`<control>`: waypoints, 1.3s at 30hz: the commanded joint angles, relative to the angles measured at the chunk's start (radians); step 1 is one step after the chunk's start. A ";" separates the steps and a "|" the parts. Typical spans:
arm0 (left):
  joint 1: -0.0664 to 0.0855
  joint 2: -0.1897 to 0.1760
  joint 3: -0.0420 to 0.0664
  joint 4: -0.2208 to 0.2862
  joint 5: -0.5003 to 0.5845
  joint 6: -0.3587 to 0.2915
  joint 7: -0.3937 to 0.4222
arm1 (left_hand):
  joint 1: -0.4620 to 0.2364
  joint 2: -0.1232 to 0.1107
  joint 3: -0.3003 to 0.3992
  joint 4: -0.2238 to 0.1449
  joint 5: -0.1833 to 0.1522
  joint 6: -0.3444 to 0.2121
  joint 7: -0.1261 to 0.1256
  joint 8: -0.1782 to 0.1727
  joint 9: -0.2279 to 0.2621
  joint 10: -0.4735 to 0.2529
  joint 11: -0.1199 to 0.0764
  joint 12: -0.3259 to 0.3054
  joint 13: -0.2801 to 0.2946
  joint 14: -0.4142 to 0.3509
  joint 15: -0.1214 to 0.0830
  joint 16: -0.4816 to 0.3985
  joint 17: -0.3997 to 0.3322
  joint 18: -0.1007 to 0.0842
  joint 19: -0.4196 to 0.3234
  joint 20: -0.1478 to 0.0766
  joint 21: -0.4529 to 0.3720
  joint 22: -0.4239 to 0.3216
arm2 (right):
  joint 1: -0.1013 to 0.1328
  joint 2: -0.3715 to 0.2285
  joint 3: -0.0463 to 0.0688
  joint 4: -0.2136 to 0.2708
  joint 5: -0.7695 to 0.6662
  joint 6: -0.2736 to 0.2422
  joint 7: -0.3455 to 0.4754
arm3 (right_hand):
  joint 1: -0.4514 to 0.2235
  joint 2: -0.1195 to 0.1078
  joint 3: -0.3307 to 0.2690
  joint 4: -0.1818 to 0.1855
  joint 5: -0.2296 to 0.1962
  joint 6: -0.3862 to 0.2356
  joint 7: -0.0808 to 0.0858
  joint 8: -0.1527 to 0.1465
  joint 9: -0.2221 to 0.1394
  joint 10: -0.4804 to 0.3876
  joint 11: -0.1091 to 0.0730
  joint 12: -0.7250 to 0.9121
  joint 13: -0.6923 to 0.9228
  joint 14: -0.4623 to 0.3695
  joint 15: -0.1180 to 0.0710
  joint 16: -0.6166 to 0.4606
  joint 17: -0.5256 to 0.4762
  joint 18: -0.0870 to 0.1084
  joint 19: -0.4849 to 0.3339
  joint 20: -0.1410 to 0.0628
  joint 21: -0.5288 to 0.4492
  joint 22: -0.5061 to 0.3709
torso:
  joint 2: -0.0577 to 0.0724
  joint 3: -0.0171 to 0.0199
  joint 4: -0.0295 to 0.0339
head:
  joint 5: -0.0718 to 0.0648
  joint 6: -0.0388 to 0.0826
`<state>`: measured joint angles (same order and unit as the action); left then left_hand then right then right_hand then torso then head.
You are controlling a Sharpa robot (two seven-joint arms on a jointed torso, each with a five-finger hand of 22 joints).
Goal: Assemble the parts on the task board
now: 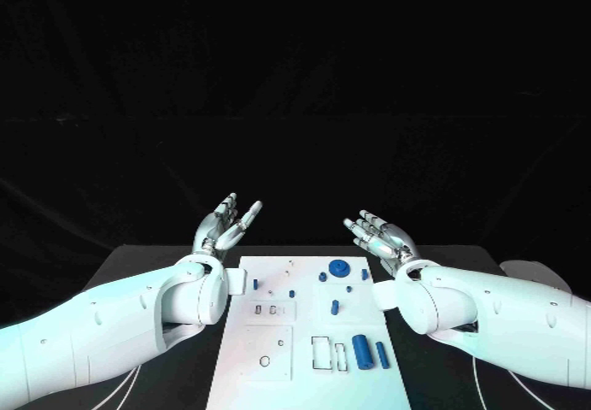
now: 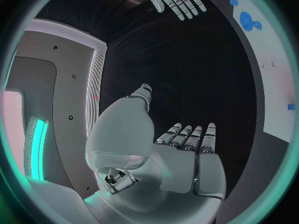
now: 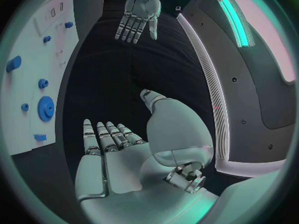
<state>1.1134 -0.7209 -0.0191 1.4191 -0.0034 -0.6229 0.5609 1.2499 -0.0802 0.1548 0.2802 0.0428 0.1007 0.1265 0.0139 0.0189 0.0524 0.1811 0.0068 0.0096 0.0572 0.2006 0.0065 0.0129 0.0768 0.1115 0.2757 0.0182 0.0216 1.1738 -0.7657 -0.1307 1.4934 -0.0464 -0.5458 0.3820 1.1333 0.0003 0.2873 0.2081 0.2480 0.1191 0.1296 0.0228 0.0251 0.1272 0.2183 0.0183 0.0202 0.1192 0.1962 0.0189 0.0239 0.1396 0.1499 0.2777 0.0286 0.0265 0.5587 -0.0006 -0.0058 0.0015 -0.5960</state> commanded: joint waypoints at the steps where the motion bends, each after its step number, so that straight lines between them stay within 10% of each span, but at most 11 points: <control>1: 0.002 0.002 0.000 0.000 -0.017 0.059 0.040 | 0.048 -0.001 0.007 0.013 0.007 0.011 0.109 0.006 0.002 0.003 0.015 0.005 0.002 0.003 0.020 0.007 0.002 0.019 0.002 0.016 0.005 0.002 | 0.013 0.003 -0.011 -0.009 -0.063 0.157 -0.074 | 0.111 0.002 0.010 -0.035 0.013 0.068 0.156 0.022 0.016 0.083 0.027 0.012 0.009 0.070 0.032 0.018 0.013 -0.010 0.044 0.015 0.017 0.009 | 0.000 0.0000 0.0000 | 0.000 0.000; 5: 0.002 0.002 0.000 0.000 -0.017 0.059 0.040 | 0.055 0.000 0.011 0.013 0.007 0.019 0.116 0.008 0.004 0.012 0.022 0.007 0.004 0.011 0.023 0.010 0.005 0.021 0.003 0.017 0.006 0.003 | 0.018 0.004 -0.016 -0.012 -0.068 0.172 -0.081 | 0.170 -0.011 0.015 -0.081 0.000 0.158 0.162 0.052 0.036 0.208 0.037 0.028 0.019 0.201 0.039 0.051 0.036 -0.014 0.133 0.015 0.047 0.021 | 0.000 0.0000 0.0000 | 0.000 0.000; 6: 0.003 -0.056 0.000 0.053 -0.017 0.085 0.034 | 0.061 0.000 0.013 0.013 0.007 0.026 0.120 0.011 0.006 0.019 0.027 0.008 0.005 0.019 0.026 0.012 0.007 0.022 0.004 0.017 0.007 0.003 | 0.031 -0.011 -0.016 -0.026 -0.229 0.088 -0.025 | 0.184 -0.013 0.018 -0.093 -0.002 0.188 0.161 0.062 0.043 0.253 0.038 0.035 0.023 0.243 0.039 0.062 0.043 -0.014 0.159 0.015 0.055 0.024 | 0.016 -0.0003 -0.0080 | -0.012 -0.008; 10: 0.005 -0.077 0.000 0.070 -0.017 0.090 0.040 | 0.092 0.011 0.026 0.010 0.007 0.099 0.148 0.034 0.022 0.096 0.059 0.024 0.016 0.102 0.048 0.040 0.027 0.020 0.052 0.020 0.025 0.013 | 0.039 -0.014 -0.015 -0.034 -0.316 0.063 -0.019 | 0.232 -0.025 0.041 -0.142 -0.052 0.350 0.159 0.116 0.077 0.506 0.036 0.068 0.037 0.465 0.035 0.117 0.074 -0.010 0.313 0.014 0.099 0.038 | 0.024 0.0012 -0.0075 | -0.014 -0.008; 13: 0.007 -0.091 0.000 0.083 -0.017 0.098 0.038 | 0.144 0.021 0.045 -0.006 0.007 0.333 0.166 0.121 0.074 0.418 0.089 0.116 0.058 0.455 0.046 0.183 0.108 0.028 0.383 0.022 0.154 0.081 | 0.047 -0.017 -0.014 -0.040 -0.394 0.051 -0.023 | 0.247 -0.040 0.064 -0.165 -0.054 0.493 0.149 0.160 0.103 0.706 0.017 0.088 0.046 0.655 0.013 0.159 0.097 0.012 0.512 0.012 0.152 0.053 | 0.033 0.0014 -0.0062 | -0.016 -0.005; 15: 0.010 -0.100 0.000 0.092 -0.020 0.103 0.037 | 0.172 0.019 0.053 -0.017 0.007 0.474 0.163 0.176 0.106 0.600 0.064 0.157 0.068 0.646 0.017 0.263 0.149 0.061 0.550 0.018 0.227 0.110 | 0.052 -0.020 -0.014 -0.042 -0.449 0.043 -0.028 | 0.250 -0.050 0.081 -0.172 -0.053 0.577 0.141 0.184 0.116 0.756 0.005 0.091 0.045 0.709 -0.002 0.173 0.101 0.028 0.565 0.011 0.165 0.054 | 0.038 0.0008 -0.0048 | -0.018 -0.002; 19: 0.014 -0.118 0.000 0.111 -0.043 0.119 0.032 | 0.217 0.014 0.073 -0.041 0.009 0.670 0.129 0.257 0.148 0.787 0.031 0.191 0.066 0.774 -0.026 0.312 0.174 0.104 0.646 0.011 0.261 0.112 | 0.066 -0.026 -0.012 -0.044 -0.558 0.033 -0.041 | 0.245 -0.078 0.114 -0.176 -0.059 0.673 0.124 0.202 0.125 0.818 -0.013 0.079 0.044 0.768 -0.020 0.178 0.100 0.042 0.618 0.009 0.172 0.049 | 0.053 0.0045 0.0006 | -0.020 0.000; 25: 0.023 -0.144 0.000 0.144 -0.080 0.148 0.014 | 0.256 0.006 0.115 -0.056 0.009 0.739 0.100 0.276 0.155 0.884 0.002 0.176 0.055 0.863 -0.057 0.327 0.193 0.110 0.751 -0.016 0.293 0.111 | 0.085 -0.029 -0.008 -0.054 -0.704 0.034 -0.071 | 0.237 -0.106 0.160 -0.174 -0.058 0.731 0.106 0.208 0.125 0.886 -0.032 0.067 0.043 0.831 -0.039 0.184 0.100 0.046 0.682 -0.006 0.179 0.046 | 0.071 0.0071 0.0043 | -0.024 0.004; 39: 0.058 -0.213 0.001 0.262 -0.098 0.187 -0.026 | 0.247 -0.028 0.136 -0.053 0.008 0.757 0.106 0.264 0.148 0.928 0.000 0.140 0.054 0.898 -0.064 0.315 0.206 0.108 0.792 -0.030 0.292 0.098 | 0.140 -0.010 -0.004 -0.073 -1.222 0.163 -0.248 | 0.225 -0.170 0.207 -0.182 -0.042 0.838 0.057 0.238 0.156 1.063 -0.092 0.061 0.056 1.048 -0.117 0.253 0.189 0.044 0.883 -0.087 0.255 0.073 | 0.141 0.0050 0.0087 | -0.041 0.014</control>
<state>1.1689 -0.9316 -0.0192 1.6691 -0.0845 -0.4748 0.5486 1.4989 -0.0994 0.2874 0.2248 0.0500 0.8491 0.2175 0.2822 0.1685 0.9728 0.1822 0.1530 0.0645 0.9456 0.1377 0.3272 0.2175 0.1705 0.8956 0.2448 0.3087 0.1209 1.3125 -0.7777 -0.1343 1.4201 -1.0508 -0.4598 0.2171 1.3597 -0.1610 0.4891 0.0282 0.1996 0.9391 0.1945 0.2526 0.1753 1.1613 0.1365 0.0802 0.0742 1.1370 0.0904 0.2616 0.1982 0.1704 1.0065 0.2013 0.2720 0.0954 0.6789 0.0058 0.0001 -0.0350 -0.5834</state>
